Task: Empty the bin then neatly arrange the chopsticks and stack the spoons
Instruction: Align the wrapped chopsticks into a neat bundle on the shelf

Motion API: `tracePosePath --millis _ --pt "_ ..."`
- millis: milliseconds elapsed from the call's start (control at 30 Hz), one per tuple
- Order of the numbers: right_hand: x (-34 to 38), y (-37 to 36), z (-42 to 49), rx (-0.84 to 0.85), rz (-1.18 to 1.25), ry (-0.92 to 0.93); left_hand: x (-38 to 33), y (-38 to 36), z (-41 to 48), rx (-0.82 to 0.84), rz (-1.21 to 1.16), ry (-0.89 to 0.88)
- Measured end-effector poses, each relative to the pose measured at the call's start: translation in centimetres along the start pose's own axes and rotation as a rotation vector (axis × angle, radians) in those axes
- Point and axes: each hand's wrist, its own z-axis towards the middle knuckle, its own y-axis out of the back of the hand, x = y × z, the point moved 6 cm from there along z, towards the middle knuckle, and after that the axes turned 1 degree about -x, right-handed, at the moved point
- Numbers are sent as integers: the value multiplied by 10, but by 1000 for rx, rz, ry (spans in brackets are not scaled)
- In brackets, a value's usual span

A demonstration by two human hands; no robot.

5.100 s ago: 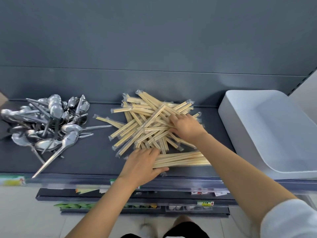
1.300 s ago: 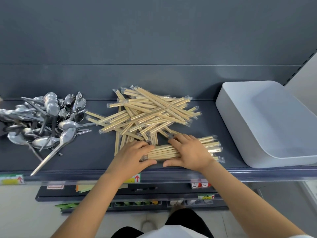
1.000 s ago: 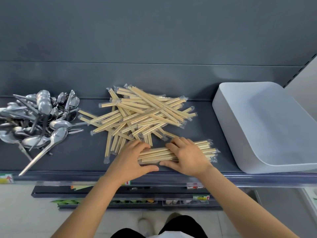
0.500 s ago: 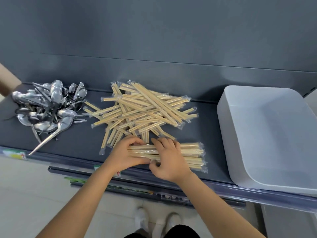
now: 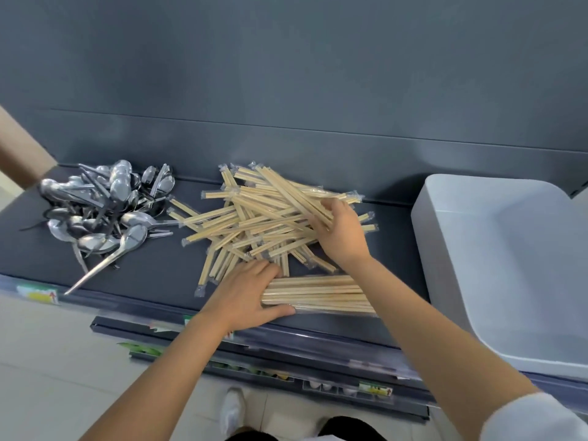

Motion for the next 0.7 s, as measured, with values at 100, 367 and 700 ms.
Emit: tracePosePath --millis 100,367,700 --pt "3 -20 35 209 -379 11 5 -4 4 -9 -17 -26" --pt "26 -42 69 165 -453 -21 37 0 12 -96 -30 -124" --pt "65 -61 89 174 -746 134 40 -3 14 -62 -31 -175"
